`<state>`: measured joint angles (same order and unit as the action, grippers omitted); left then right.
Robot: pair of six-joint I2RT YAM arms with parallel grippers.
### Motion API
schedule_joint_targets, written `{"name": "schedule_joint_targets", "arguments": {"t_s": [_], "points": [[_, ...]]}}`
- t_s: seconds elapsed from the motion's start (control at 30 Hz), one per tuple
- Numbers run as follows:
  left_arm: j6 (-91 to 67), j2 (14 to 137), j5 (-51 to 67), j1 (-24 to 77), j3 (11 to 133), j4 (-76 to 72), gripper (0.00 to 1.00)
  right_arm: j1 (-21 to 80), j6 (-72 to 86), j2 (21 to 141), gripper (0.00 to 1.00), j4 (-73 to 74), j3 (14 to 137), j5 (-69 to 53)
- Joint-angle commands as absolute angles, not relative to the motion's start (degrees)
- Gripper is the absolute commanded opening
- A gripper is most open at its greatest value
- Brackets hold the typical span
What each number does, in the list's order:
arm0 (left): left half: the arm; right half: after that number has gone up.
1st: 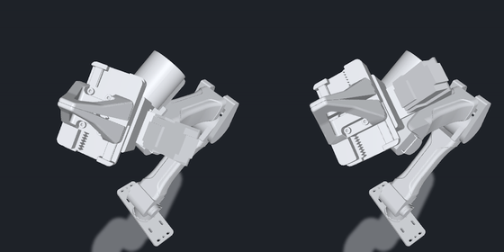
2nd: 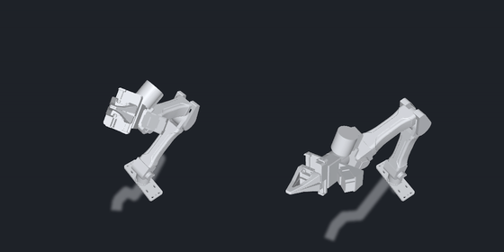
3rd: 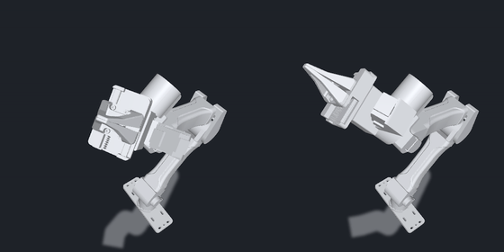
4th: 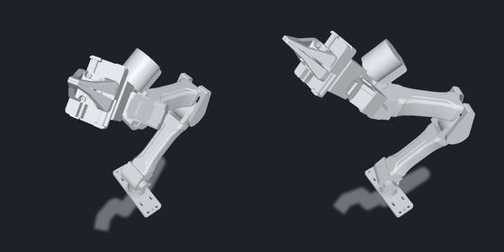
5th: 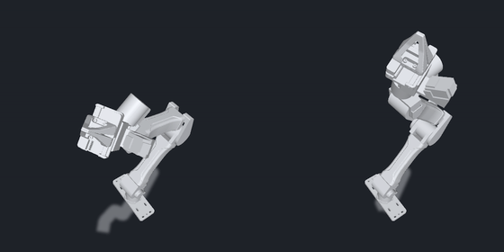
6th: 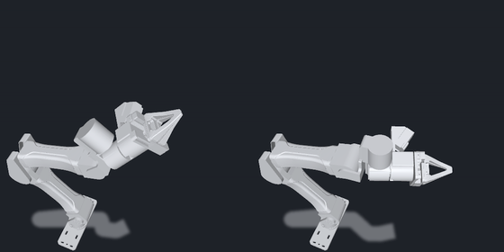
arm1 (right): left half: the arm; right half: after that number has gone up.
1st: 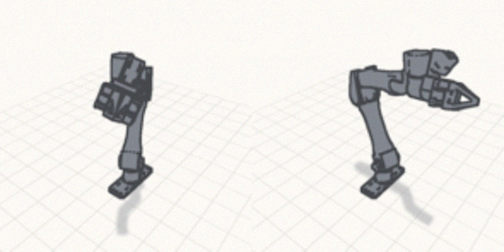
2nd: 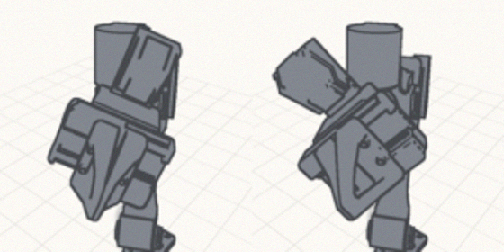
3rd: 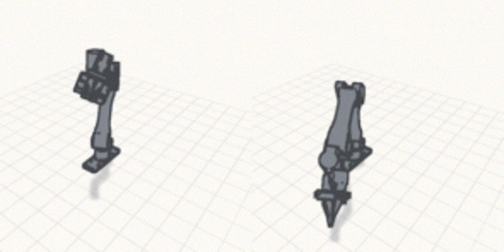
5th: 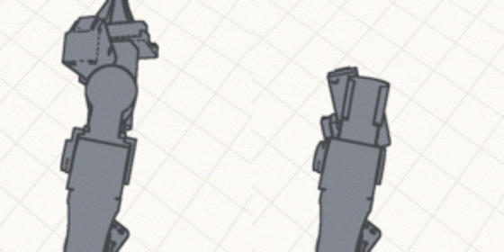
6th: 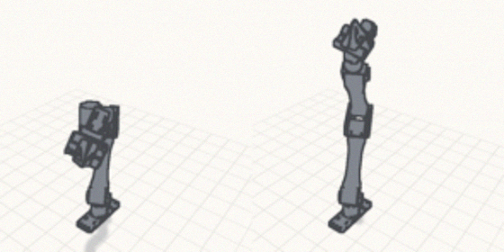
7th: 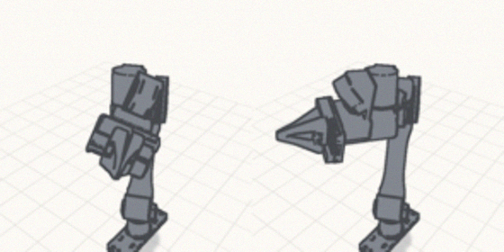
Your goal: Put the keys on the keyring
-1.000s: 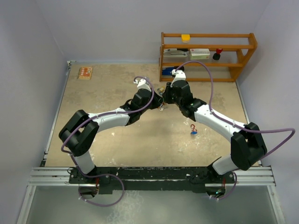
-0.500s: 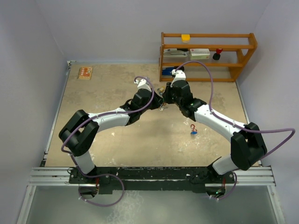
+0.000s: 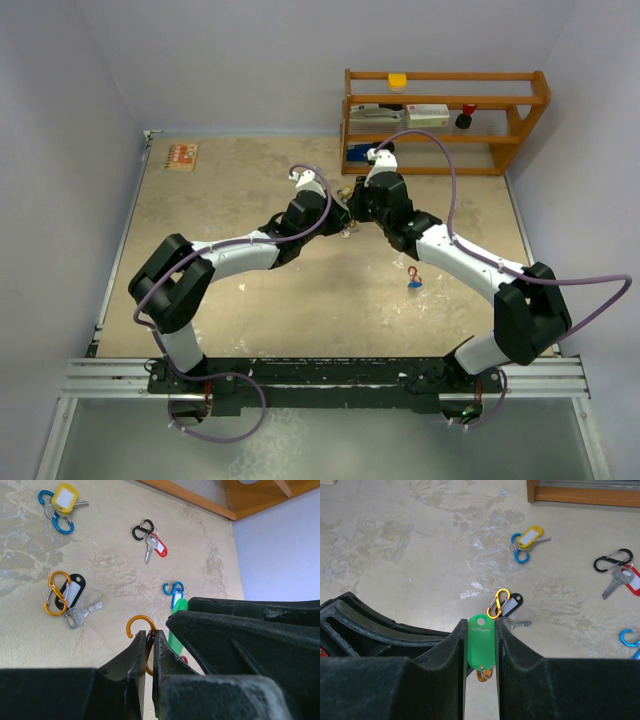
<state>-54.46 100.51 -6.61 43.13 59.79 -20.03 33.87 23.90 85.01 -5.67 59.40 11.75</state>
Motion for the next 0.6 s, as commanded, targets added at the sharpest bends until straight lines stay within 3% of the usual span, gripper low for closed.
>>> {"name": "schedule_joint_targets", "arguments": {"t_s": [0.0,0.57], "points": [[-53.97,100.51,-6.52,42.82,62.4,-21.74,0.0,34.26,22.85,82.47,0.19,-8.44,58.76,10.79],[-53.7,99.89,-6.85,41.49,62.34,-21.31,0.0,34.28,22.32,81.6,0.19,-8.53,58.1,10.14]]}}
